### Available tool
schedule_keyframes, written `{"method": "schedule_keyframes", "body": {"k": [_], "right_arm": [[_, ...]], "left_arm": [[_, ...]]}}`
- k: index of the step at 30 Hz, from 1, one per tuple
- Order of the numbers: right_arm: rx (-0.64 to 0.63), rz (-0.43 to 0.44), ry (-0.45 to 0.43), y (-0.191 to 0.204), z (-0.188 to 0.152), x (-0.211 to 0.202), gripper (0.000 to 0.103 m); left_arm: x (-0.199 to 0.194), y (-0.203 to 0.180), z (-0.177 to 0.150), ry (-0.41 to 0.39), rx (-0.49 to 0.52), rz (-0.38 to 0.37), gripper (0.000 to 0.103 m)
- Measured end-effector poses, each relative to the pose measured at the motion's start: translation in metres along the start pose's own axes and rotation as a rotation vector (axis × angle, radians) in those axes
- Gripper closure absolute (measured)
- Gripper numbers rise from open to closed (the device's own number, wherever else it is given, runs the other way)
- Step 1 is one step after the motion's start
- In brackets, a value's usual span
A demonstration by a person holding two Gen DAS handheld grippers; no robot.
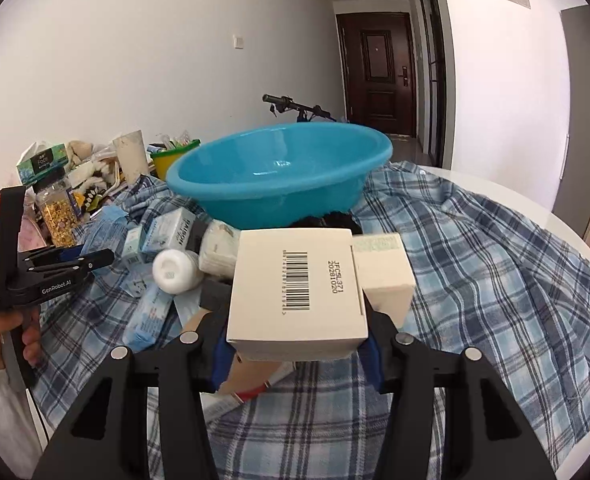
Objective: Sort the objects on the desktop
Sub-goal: 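Grasp the cream barcode box with the right tool while the left tool grasps a blue wipe packet, then lift both held items and carry them over the turquoise basin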
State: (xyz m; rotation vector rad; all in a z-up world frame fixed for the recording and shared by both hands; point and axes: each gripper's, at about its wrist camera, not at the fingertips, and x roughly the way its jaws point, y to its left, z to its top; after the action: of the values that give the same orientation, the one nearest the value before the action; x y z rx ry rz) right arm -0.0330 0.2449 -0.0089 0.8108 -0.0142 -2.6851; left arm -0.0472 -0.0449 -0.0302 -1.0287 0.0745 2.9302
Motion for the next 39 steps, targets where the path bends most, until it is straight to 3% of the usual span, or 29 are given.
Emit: {"method": "schedule_keyframes", "body": {"k": [11,24,29,32,35,39], "right_arm": [[0.013,0.081,-0.143,0.025,0.046,0.017,0.053],[-0.037,0.103,-0.168,0.045,0.113,0.073,0.053],[-0.086,0.133,-0.169,0.053,0.136,0.065,0.053],[-0.121,0.120,-0.200,0.057,0.150,0.055,0.053],[-0.137,0.086,-0.245,0.053,0.149,0.056,0.053],[-0.112,0.080,-0.239,0.039,0.137,0.075,0.053]], "left_arm": [[-0.018,-0.019,0.045,-0.133,-0.024,-0.065,0.062],[0.014,-0.033,0.126,-0.219,-0.041,-0.073,0.062],[0.019,-0.034,0.147,-0.205,0.011,-0.087,0.062],[0.009,-0.034,0.159,-0.249,0.019,-0.094,0.062],[0.011,-0.035,0.163,-0.285,0.012,-0.096,0.062],[0.039,-0.034,0.154,-0.249,-0.008,-0.098,0.062]]}}
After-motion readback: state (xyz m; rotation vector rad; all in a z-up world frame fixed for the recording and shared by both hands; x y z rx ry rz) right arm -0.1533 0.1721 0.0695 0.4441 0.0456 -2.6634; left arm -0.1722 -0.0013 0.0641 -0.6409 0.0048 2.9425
